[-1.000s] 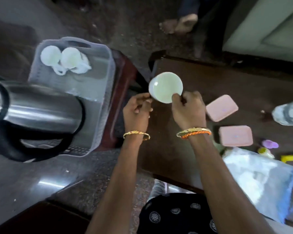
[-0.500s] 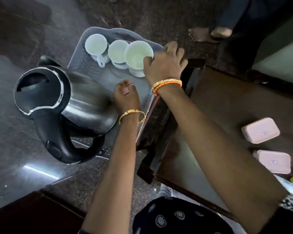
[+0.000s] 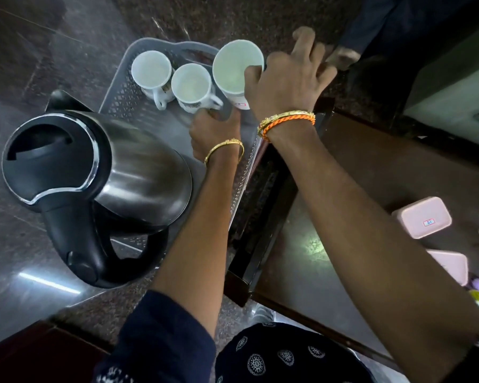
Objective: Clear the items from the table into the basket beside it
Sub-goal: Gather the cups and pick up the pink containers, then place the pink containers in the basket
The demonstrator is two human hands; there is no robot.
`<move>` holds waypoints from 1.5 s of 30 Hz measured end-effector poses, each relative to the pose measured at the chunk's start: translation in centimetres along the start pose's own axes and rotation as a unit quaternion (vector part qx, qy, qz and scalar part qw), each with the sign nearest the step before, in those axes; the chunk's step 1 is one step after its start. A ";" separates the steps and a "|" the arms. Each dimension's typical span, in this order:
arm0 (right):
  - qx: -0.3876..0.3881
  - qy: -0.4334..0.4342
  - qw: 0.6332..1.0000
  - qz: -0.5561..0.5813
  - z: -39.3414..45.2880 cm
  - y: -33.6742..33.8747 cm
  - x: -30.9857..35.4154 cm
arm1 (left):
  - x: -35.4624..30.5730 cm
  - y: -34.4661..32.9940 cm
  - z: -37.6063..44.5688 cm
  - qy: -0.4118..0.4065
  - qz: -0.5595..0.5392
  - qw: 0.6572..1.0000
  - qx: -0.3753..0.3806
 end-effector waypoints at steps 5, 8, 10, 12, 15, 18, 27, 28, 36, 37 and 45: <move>0.012 0.009 1.000 -0.005 -0.3 -0.5 0.2 | 0.3 0.1 0.6 -0.027 0.056 0.997 -0.049; 0.017 0.012 1.000 -0.005 -0.8 -1.0 -0.3 | 2.0 0.6 -0.1 -0.089 0.053 0.991 -0.089; 0.023 0.015 1.000 -0.008 -1.2 -1.5 -0.4 | 2.7 0.9 -0.3 -0.103 0.007 0.989 -0.107; 0.031 0.024 0.999 -0.009 -1.4 -2.2 -0.2 | 2.6 0.9 -0.3 -0.105 -0.038 0.987 -0.118; 0.049 0.026 0.998 -0.017 -1.2 -3.5 0.1 | 2.4 1.1 -0.4 -0.110 -0.082 0.983 -0.124; 0.059 0.004 0.998 -0.025 -1.1 -4.8 -0.3 | 2.5 1.1 0.0 -0.111 -0.089 0.982 -0.126; 0.029 -0.048 0.998 -0.008 -1.6 -6.2 -0.5 | 2.6 1.1 0.7 -0.093 -0.078 0.988 -0.096; 0.029 -0.049 0.998 -0.002 -1.6 -6.0 -0.6 | 2.5 1.0 0.5 -0.082 -0.072 0.991 -0.076; -0.149 -0.012 0.923 0.355 -5.7 -1.7 -6.2 | 2.5 2.7 -5.5 -0.125 -0.043 0.988 -0.085; -0.155 -0.032 0.916 0.369 -6.7 -1.1 -7.8 | 2.3 2.7 -7.3 -0.167 -0.051 0.980 -0.095; -0.127 -0.270 0.890 0.346 -17.6 0.2 -21.5 | 6.0 -4.5 -21.8 -0.320 -0.009 0.936 0.147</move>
Point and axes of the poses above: each hand's wrist, its own z-axis towards the middle knuckle, its own y-axis out of the back of the hand, x = y × z, the point moved 2 cm from there along z, towards the middle knuckle, and after that the axes turned 2 degrees about z, right-handed, at the moved point
